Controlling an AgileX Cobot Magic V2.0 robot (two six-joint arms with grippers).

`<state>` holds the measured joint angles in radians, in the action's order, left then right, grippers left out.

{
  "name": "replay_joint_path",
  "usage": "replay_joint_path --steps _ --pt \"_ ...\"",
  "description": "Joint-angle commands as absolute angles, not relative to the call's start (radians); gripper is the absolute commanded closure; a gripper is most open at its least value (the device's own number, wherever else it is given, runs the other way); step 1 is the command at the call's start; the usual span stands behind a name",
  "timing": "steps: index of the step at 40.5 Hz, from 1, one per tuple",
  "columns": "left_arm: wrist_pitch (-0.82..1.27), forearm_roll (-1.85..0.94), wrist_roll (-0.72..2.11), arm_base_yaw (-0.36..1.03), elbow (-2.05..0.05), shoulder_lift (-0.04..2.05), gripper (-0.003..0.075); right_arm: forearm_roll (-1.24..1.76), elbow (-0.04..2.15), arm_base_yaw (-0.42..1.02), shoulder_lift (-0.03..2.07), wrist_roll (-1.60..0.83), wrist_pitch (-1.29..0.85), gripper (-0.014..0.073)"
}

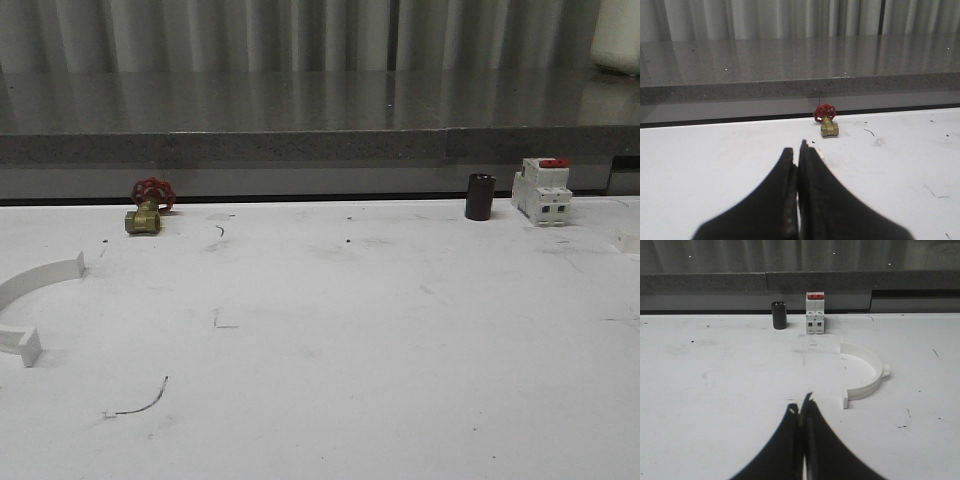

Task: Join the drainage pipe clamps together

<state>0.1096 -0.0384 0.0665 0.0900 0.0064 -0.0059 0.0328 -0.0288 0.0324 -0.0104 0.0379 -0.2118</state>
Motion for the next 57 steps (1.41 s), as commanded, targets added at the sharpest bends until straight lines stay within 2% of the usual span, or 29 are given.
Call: replay_joint_path --steps 1,43,48,54,57 --pt "0.034 -0.041 0.06 0.087 0.008 -0.025 0.0741 0.033 -0.025 0.025 -0.026 0.031 -0.124 0.0707" --pt "0.033 -0.041 0.06 0.087 0.008 -0.025 0.0741 0.033 -0.024 0.025 -0.026 0.032 -0.093 0.0707" --pt "-0.062 -0.032 0.06 0.087 0.008 -0.025 0.0741 0.033 -0.022 0.025 -0.026 0.032 -0.011 0.0707" --pt "-0.281 -0.032 0.06 0.087 -0.027 -0.025 0.0741 0.033 0.046 0.025 -0.026 0.032 0.046 0.0706" --pt "-0.262 -0.032 0.06 0.087 -0.096 -0.023 0.0741 0.033 0.124 0.025 -0.026 0.033 0.006 0.0706"
